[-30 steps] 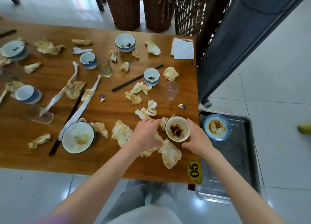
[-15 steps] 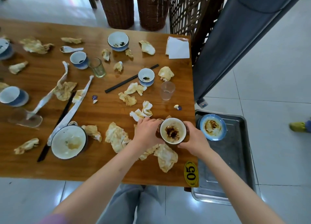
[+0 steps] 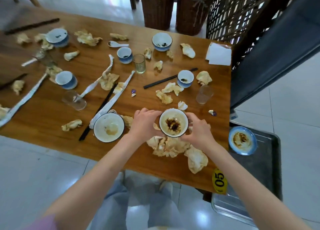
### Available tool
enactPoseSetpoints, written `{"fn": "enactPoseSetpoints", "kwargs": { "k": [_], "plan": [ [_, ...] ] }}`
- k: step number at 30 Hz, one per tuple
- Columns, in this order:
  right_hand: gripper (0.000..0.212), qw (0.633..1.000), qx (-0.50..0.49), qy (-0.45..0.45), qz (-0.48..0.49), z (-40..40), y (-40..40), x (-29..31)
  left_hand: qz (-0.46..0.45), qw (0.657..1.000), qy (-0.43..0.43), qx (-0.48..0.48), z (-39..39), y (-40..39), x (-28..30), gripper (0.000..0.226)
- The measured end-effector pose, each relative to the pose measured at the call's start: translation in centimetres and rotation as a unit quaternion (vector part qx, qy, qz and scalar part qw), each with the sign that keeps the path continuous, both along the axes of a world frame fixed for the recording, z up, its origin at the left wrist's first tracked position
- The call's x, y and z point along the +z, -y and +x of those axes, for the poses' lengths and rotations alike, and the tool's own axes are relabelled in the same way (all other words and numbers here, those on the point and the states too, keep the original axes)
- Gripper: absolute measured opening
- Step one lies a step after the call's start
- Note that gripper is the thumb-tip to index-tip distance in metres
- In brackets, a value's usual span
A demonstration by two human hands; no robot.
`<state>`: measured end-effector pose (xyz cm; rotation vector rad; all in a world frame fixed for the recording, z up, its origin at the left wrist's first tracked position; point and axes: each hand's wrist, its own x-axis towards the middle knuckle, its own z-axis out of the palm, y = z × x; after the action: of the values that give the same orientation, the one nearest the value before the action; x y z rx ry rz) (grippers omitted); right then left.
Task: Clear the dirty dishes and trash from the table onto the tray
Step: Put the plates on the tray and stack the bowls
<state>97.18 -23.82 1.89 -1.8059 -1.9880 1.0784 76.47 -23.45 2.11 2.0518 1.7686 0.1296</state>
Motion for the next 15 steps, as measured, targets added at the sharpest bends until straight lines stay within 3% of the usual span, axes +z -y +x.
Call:
{"fn": "enactPoseSetpoints", "kwargs": {
  "k": [15],
  "plan": [
    [0.077, 0.998, -0.043, -0.031, 0.023, -19.2, -0.5, 2.3, 0.001, 0.999, 0.004, -0.041, -19.6, -2.2, 3.3, 0.081]
  ]
}}
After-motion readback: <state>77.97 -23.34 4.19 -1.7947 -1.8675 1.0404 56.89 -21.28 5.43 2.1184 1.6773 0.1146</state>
